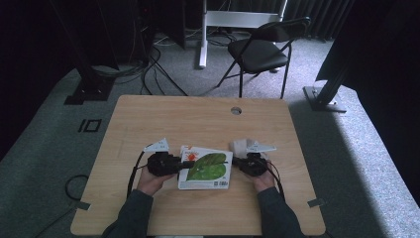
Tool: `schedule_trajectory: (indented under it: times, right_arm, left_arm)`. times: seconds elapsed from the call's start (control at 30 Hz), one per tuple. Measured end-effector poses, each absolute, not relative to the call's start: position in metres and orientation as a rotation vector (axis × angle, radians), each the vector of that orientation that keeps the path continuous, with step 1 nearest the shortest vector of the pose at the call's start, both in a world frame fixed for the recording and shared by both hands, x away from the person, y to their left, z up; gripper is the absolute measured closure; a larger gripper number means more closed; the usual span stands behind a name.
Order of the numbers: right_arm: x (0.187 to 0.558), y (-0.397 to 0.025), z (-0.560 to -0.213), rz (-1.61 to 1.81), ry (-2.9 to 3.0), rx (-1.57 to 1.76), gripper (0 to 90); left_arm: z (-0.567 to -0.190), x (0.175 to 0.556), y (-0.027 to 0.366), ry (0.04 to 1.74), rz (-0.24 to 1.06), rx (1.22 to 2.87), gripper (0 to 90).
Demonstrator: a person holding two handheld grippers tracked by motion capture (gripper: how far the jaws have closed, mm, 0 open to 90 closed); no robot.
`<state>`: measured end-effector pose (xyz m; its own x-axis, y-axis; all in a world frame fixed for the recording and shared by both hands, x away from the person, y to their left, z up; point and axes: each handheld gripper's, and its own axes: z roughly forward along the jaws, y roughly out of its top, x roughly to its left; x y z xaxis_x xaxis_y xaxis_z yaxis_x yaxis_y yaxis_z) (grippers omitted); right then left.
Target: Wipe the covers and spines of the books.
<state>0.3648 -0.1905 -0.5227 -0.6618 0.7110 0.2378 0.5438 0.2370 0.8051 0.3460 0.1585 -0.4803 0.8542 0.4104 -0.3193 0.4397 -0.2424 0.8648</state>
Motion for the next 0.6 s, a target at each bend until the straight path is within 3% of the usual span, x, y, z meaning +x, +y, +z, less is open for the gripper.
schedule_trajectory:
  times: [0.57, 0.6]
  right_arm:
    - [0.353, -0.203, -0.505, 1.472, 2.286, 1.067, 90.0]
    - [0.351, -0.205, -0.503, 1.447, 2.295, 1.028, 83.0]
  left_arm:
    - [-0.487, 0.341, 0.158, 0.570, 0.066, 1.901, 78.1]
    - [-0.487, 0.337, 0.159, 0.507, 0.063, 1.903, 80.2]
